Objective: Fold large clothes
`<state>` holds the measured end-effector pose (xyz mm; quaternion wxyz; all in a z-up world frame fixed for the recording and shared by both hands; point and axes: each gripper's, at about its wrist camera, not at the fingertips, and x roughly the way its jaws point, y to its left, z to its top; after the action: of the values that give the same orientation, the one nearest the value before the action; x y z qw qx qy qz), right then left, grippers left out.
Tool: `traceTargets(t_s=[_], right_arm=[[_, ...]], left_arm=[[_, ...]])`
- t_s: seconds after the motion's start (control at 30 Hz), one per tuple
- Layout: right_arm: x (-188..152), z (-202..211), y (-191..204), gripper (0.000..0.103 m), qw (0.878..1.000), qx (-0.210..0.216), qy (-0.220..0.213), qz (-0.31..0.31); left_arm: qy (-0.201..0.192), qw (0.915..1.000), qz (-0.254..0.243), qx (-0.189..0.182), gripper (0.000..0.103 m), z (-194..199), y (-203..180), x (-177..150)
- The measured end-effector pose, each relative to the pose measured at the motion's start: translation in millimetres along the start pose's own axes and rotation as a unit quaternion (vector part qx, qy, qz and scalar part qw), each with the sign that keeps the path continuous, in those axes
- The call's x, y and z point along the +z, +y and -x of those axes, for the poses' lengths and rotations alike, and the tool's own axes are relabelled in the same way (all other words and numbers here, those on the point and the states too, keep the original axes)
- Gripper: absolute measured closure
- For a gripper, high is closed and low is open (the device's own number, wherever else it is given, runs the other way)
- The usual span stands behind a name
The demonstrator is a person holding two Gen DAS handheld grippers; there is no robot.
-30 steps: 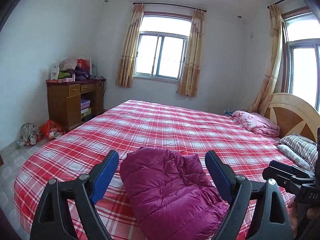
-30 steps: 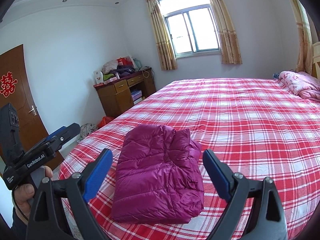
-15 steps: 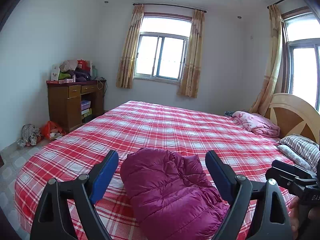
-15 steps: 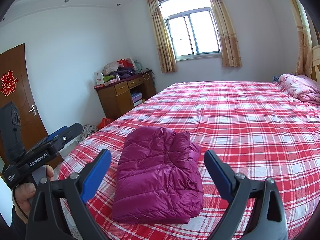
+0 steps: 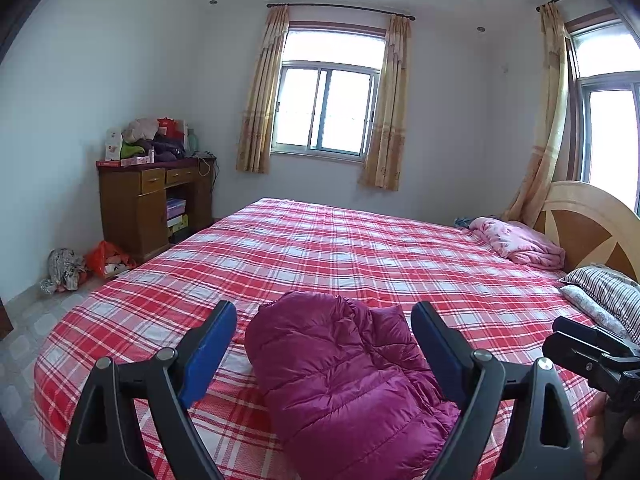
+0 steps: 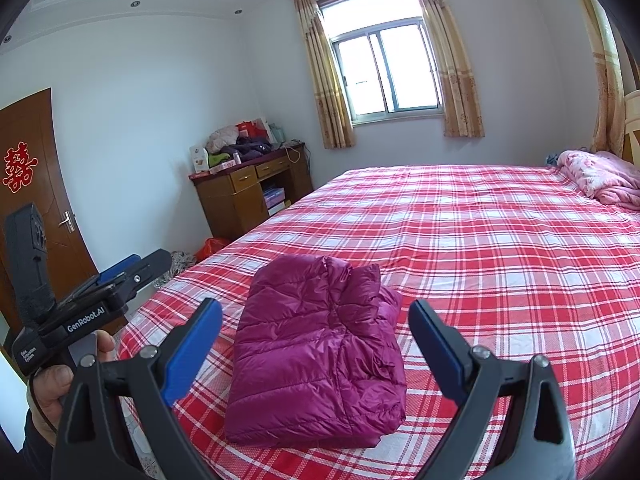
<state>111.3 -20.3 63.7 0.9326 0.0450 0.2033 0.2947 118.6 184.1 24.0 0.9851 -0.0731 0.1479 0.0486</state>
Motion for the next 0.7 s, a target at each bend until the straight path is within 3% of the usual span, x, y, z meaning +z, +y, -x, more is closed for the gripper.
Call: traceTargets(t_s=[0.7], right_arm=[[-4.2, 0.2, 5.2, 0.006, 1.000, 0.006, 0.002, 0.002]], left_arm=[[-0.017, 0.9999, 0.000, 0.005, 0.013, 8.6, -0.3, 2.3]])
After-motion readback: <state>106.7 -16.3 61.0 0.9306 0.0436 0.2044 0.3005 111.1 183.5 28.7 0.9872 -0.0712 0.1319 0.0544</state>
